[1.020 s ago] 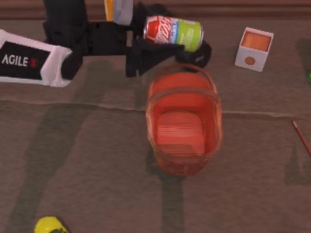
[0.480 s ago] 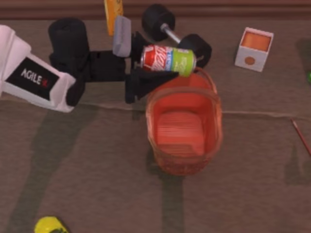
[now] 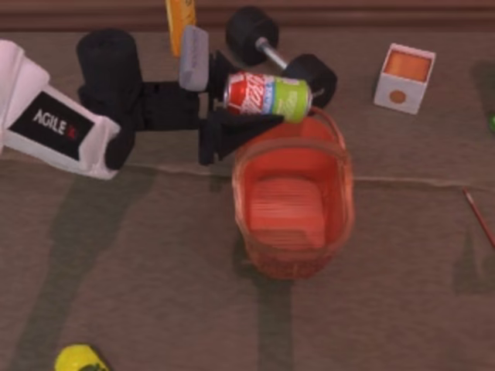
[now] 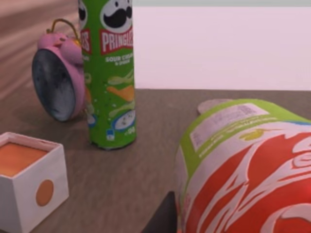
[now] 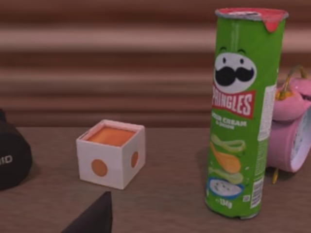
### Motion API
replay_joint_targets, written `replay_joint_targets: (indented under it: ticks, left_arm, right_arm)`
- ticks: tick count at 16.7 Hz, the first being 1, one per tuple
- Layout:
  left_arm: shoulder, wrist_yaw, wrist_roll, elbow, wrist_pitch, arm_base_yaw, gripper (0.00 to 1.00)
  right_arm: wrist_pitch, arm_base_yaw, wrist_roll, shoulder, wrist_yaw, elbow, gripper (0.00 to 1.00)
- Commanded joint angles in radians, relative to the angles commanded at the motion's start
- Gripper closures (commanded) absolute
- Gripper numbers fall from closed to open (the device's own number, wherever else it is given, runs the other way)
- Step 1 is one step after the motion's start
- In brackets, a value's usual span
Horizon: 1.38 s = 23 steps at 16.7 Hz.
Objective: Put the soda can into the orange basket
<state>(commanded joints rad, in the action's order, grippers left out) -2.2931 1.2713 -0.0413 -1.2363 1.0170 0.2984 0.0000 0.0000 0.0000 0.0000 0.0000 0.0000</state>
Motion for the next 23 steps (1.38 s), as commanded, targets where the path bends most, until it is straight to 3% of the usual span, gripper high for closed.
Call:
replay_joint_targets:
  ticks: [6,17,20,23]
  left_arm:
    - [0.000,0.000,0.000,0.000,0.000,0.000,0.02]
    - [0.009,-0.006,0.003,0.002,-0.004,0.002,0.00]
    - [0.090,-0.054,0.031,0.028,-0.040,-0.018,0.00]
    - [0.259,-0.150,0.076,0.085,-0.111,-0.055,0.00]
  right_arm:
    - [0.000,0.000,0.000,0.000,0.000,0.000,0.00]
    - [-0.009,0.004,-0.005,0.010,-0.001,0.009,0.00]
    - [-0.090,0.037,-0.053,0.099,-0.003,0.096,0.00]
    - [-0.238,0.093,-0.139,0.282,-0.003,0.272,0.00]
